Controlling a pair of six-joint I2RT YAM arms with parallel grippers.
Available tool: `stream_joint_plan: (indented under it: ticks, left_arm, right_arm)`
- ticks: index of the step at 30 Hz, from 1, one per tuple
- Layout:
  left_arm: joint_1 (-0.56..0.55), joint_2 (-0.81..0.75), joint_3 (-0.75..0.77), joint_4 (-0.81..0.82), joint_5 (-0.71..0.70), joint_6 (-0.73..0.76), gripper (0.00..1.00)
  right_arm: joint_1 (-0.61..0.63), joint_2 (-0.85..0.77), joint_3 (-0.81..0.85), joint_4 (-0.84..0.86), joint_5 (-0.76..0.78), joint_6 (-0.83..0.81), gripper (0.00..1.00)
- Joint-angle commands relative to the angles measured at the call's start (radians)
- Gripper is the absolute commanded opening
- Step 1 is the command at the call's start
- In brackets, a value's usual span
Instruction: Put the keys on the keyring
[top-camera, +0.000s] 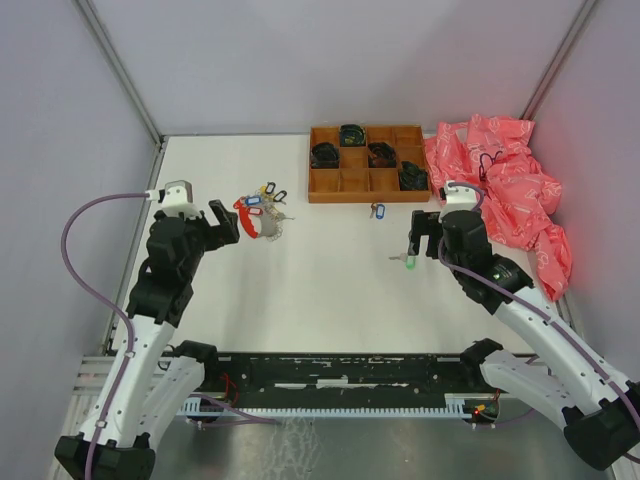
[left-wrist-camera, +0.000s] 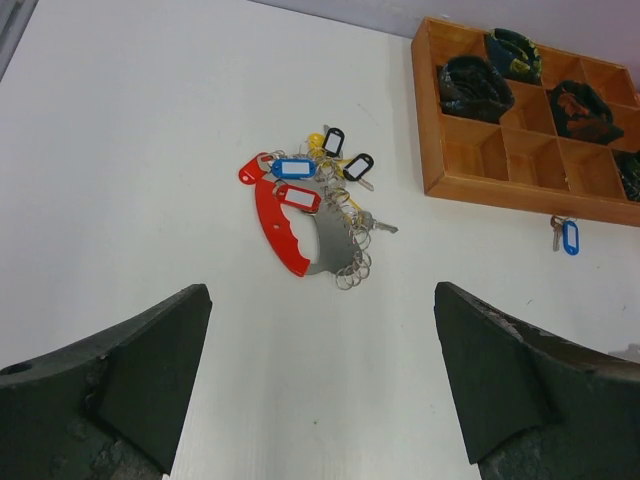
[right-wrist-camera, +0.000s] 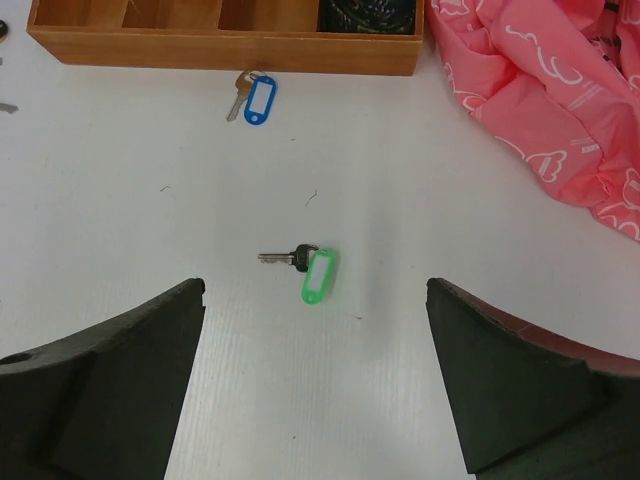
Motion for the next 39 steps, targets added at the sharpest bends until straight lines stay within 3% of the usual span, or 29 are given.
stream_joint_plan:
  ticks: [1,18,28,39]
  left_arm:
    - [0.01,-0.002,-0.001,0.041,0.034,0.054,0.99]
    - [0.018,0.17,0.058,0.023,0.054,-0.01,0.99]
    - [0.01,0.468,0.094,0.159,0.082,-0.118,0.96]
    - [-0.086,0.914,0.301,0.235,-0.041,-0.042,0.9]
  right_arm:
    - [0.003,-0.02,0.002,0.057,-0.004,-0.011,1.0]
    - [0.005,-0.021,-0.008,0.063,-0.047,-0.009,1.0]
    - [0.005,-0.045,-0.039,0.083,-0.063,0.001,1.0]
    - [0.003,-0.043,-0.061,0.108,-0.114,0.008,1.0]
